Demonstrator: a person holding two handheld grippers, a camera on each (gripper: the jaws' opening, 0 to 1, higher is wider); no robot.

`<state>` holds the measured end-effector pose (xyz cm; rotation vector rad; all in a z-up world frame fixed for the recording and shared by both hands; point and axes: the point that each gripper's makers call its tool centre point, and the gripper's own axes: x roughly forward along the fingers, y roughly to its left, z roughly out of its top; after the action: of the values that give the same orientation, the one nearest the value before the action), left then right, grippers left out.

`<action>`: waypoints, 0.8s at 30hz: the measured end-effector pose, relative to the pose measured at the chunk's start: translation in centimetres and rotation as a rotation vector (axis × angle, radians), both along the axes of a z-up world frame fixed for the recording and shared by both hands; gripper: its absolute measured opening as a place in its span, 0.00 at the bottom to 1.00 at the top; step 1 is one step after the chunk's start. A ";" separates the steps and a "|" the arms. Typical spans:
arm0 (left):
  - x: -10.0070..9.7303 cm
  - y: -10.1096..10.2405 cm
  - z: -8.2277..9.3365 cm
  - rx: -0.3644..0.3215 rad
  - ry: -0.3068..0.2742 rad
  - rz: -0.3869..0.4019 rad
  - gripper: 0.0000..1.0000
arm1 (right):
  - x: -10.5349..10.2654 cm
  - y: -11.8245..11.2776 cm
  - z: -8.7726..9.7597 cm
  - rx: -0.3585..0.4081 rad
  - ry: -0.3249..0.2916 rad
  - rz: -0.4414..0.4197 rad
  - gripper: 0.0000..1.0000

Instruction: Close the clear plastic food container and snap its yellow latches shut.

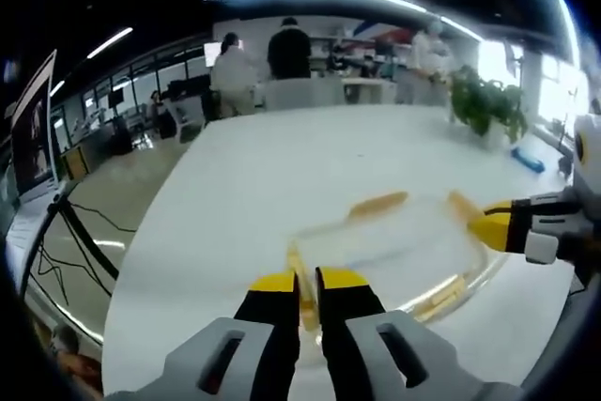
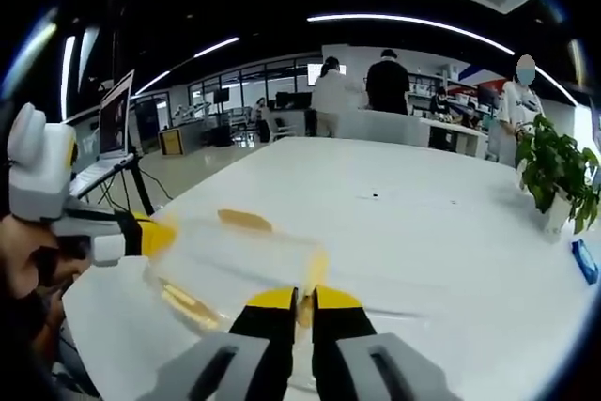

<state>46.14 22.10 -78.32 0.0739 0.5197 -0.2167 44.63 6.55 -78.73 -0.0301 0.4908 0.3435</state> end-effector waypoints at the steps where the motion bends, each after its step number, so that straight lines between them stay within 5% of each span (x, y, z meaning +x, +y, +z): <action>1: 0.0 -0.2 0.0 0.000 0.000 -0.002 0.03 | 0.0 -0.1 0.0 -0.001 0.000 -0.001 0.01; 24: -0.3 -3.9 -0.2 -0.031 0.015 -0.017 0.03 | -0.2 -4.1 0.3 0.040 0.007 -0.071 0.00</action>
<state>45.85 18.15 -78.48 0.0463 0.5302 -0.2416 44.38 2.42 -78.44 0.0275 0.4905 0.2843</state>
